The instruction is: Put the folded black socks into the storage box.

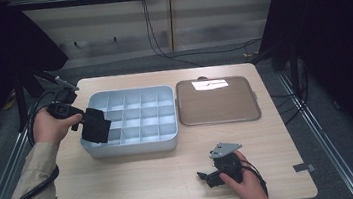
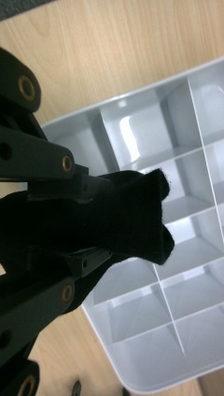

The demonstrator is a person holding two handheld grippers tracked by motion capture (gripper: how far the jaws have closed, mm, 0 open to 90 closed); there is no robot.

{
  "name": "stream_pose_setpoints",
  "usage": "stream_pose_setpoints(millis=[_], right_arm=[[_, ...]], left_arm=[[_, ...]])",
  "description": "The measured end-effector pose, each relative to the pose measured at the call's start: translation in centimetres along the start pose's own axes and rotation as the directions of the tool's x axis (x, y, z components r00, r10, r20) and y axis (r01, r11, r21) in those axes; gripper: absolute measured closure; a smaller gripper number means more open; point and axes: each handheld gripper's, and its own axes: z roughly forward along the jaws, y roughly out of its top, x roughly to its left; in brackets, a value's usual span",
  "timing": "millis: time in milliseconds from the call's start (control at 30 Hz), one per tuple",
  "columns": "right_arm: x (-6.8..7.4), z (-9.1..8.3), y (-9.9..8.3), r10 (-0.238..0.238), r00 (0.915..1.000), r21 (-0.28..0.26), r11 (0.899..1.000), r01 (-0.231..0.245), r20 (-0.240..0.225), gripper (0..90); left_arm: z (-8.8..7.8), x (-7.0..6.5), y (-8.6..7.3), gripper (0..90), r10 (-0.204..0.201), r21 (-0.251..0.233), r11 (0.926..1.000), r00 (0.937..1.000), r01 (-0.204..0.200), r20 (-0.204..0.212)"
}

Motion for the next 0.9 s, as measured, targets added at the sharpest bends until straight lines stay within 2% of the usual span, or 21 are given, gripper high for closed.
stream_pose_setpoints(millis=[233, 533, 733, 900], right_arm=[[0.0, 0.0, 0.0, -0.009, 1.0000, -0.005, 1.000, 0.009, -0.002, 11.8], [0.0, 0.0, 0.0, -0.008, 1.0000, -0.004, 1.000, 0.008, -0.002, 11.8], [0.0, 0.0, 0.0, -0.010, 0.9999, -0.004, 1.000, 0.010, -0.003, 11.8], [0.0, 0.0, 0.0, -0.007, 1.0000, -0.003, 1.000, 0.007, -0.006, 11.8]], left_arm=[[0.2, 0.7, -0.1, 71.7, -0.009, 0.002, 1.0000, 0.9999, 0.009, -0.012], [1.3, 2.2, -0.6, 71.7, -0.046, 0.023, 0.9987, 0.9986, 0.046, -0.025], [1.9, 2.7, -0.9, 71.7, -0.048, 0.043, 0.9978, 0.9968, 0.050, -0.064], [2.1, 2.9, -0.9, 71.8, -0.050, 0.049, 0.9974, 0.9966, 0.053, -0.065]])
